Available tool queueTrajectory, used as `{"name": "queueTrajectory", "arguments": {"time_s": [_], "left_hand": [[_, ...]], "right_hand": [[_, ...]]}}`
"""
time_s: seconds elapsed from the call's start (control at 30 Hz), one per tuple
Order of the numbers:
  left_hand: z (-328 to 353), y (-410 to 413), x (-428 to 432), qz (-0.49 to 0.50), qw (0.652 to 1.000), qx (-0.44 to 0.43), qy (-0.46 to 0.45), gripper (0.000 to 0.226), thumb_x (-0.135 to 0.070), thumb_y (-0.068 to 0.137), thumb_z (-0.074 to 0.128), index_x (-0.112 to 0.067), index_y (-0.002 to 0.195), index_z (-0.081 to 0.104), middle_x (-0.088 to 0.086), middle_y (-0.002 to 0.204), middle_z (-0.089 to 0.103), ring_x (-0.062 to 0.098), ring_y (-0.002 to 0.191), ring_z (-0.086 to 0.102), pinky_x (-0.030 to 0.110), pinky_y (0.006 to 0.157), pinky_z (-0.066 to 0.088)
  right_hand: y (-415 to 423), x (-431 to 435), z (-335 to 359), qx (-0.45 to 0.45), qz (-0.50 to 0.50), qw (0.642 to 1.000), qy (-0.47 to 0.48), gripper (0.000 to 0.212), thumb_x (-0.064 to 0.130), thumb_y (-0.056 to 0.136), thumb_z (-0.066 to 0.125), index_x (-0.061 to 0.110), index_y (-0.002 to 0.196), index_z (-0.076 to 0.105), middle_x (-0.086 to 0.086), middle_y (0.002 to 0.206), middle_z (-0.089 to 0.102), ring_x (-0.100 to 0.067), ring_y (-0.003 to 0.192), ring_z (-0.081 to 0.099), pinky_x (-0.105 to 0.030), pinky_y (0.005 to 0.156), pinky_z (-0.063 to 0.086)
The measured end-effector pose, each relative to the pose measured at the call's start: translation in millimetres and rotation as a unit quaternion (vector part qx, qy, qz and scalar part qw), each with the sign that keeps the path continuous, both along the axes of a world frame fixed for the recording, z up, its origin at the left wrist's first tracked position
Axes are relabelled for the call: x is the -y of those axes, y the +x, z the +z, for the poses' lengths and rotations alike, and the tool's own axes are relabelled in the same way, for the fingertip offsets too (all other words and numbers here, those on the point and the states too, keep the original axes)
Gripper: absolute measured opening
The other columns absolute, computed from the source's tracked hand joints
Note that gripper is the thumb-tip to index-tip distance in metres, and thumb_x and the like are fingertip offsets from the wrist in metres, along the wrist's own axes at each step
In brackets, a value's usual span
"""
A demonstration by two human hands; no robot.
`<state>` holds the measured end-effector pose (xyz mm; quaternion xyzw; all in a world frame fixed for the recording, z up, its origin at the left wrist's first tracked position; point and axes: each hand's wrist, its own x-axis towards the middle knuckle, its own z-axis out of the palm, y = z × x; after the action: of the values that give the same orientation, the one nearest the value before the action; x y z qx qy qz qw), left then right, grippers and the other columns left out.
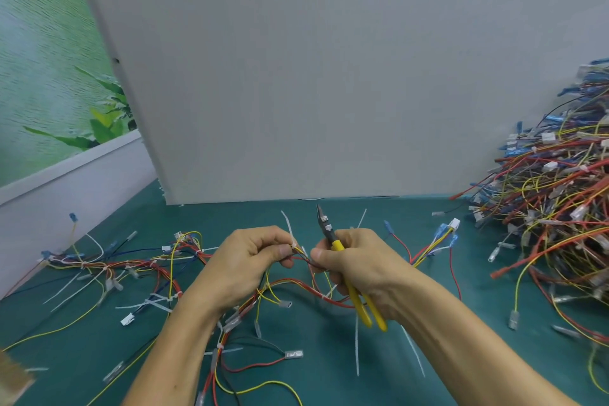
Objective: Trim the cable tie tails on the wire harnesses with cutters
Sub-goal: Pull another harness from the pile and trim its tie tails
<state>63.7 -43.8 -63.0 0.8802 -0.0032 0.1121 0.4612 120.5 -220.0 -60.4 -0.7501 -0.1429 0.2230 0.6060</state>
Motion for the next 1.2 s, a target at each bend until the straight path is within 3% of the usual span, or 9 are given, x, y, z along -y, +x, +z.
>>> {"name": "queueTrajectory", "arguments": {"time_s": [0.2, 0.3, 0.4, 0.5, 0.63, 0.73, 0.93, 1.07, 1.2], "left_hand": [[1, -1, 2, -0.014, 1.000, -0.020, 0.007, 0.029, -0.010, 0.092, 0.060, -0.033, 0.079, 0.071, -0.002, 0.076, 0.072, 0.009, 0.079, 0.066, 0.038, 0.090, 0.048], [1, -1, 2, -0.013, 0.999, -0.030, 0.021, 0.026, -0.010, 0.092, 0.060, -0.029, 0.078, 0.071, -0.002, 0.075, 0.072, 0.013, 0.081, 0.067, 0.044, 0.091, 0.048], [0, -1, 2, 0.001, 0.999, -0.034, 0.024, 0.025, -0.012, 0.093, 0.059, -0.029, 0.077, 0.069, -0.002, 0.073, 0.072, 0.019, 0.081, 0.067, 0.047, 0.090, 0.047], [-2, -1, 2, 0.017, 0.999, -0.034, 0.023, 0.020, -0.015, 0.094, 0.059, -0.027, 0.080, 0.067, -0.002, 0.073, 0.073, 0.011, 0.076, 0.069, 0.043, 0.089, 0.049], [-2, 0, 3, 0.018, 0.999, -0.041, 0.017, 0.015, -0.018, 0.094, 0.058, -0.025, 0.084, 0.066, -0.002, 0.072, 0.073, 0.011, 0.071, 0.070, 0.035, 0.082, 0.049], [-2, -2, 1, 0.003, 0.999, -0.051, -0.009, 0.011, -0.016, 0.094, 0.058, -0.021, 0.089, 0.067, 0.001, 0.073, 0.074, 0.016, 0.071, 0.071, 0.030, 0.079, 0.051], [-1, -1, -7, 0.045, 0.999, -0.025, -0.015, 0.019, -0.006, 0.092, 0.058, -0.020, 0.086, 0.070, 0.000, 0.077, 0.074, 0.010, 0.075, 0.070, 0.027, 0.080, 0.050], [-2, -1, -10, 0.063, 0.997, -0.026, 0.023, 0.018, -0.011, 0.086, 0.067, -0.028, 0.083, 0.071, -0.010, 0.078, 0.073, -0.001, 0.072, 0.064, 0.022, 0.074, 0.046], [-4, 1, -15, 0.101, 0.992, -0.022, 0.069, 0.019, -0.010, 0.087, 0.066, -0.026, 0.079, 0.070, -0.008, 0.076, 0.073, 0.005, 0.076, 0.068, 0.029, 0.081, 0.051]], "right_hand": [[2, 1, -3, 0.028, 0.009, 0.999, -0.024, 0.014, 0.009, 0.087, 0.069, 0.015, 0.084, 0.057, 0.001, 0.065, 0.052, -0.014, 0.057, 0.043, -0.027, 0.054, 0.039], [3, 0, -6, 0.058, 0.006, 0.998, -0.040, 0.019, 0.006, 0.085, 0.070, 0.019, 0.083, 0.057, 0.004, 0.070, 0.053, -0.009, 0.059, 0.047, -0.023, 0.058, 0.039], [3, 1, -8, 0.120, -0.010, 0.991, -0.052, 0.019, 0.012, 0.084, 0.072, 0.024, 0.082, 0.057, 0.008, 0.070, 0.055, -0.004, 0.060, 0.051, -0.018, 0.058, 0.043], [0, 4, -9, 0.184, -0.001, 0.981, -0.063, 0.019, 0.021, 0.084, 0.073, 0.027, 0.081, 0.056, 0.011, 0.072, 0.058, 0.002, 0.058, 0.053, -0.009, 0.052, 0.041], [-4, -1, -12, 0.318, -0.075, 0.931, -0.163, 0.015, 0.033, 0.087, 0.066, 0.025, 0.089, 0.054, 0.006, 0.082, 0.062, -0.022, 0.084, 0.056, -0.032, 0.071, 0.046], [-7, -9, -19, 0.388, -0.152, 0.888, -0.195, 0.023, 0.037, 0.091, 0.057, 0.022, 0.083, 0.041, 0.007, 0.075, 0.048, -0.028, 0.079, 0.048, -0.037, 0.062, 0.034], [5, 9, -23, 0.340, -0.215, 0.898, -0.176, 0.038, 0.041, 0.091, 0.057, 0.022, 0.068, 0.034, 0.009, 0.060, 0.046, -0.029, 0.069, 0.042, -0.037, 0.058, 0.028], [15, 33, -16, 0.327, -0.253, 0.896, -0.162, 0.027, 0.036, 0.086, 0.063, 0.018, 0.073, 0.048, 0.004, 0.065, 0.055, -0.032, 0.074, 0.048, -0.036, 0.062, 0.029], [22, 55, -10, 0.274, -0.274, 0.911, -0.137, 0.018, 0.029, 0.084, 0.066, 0.017, 0.076, 0.055, 0.005, 0.068, 0.057, -0.032, 0.080, 0.053, -0.035, 0.063, 0.032]]}}
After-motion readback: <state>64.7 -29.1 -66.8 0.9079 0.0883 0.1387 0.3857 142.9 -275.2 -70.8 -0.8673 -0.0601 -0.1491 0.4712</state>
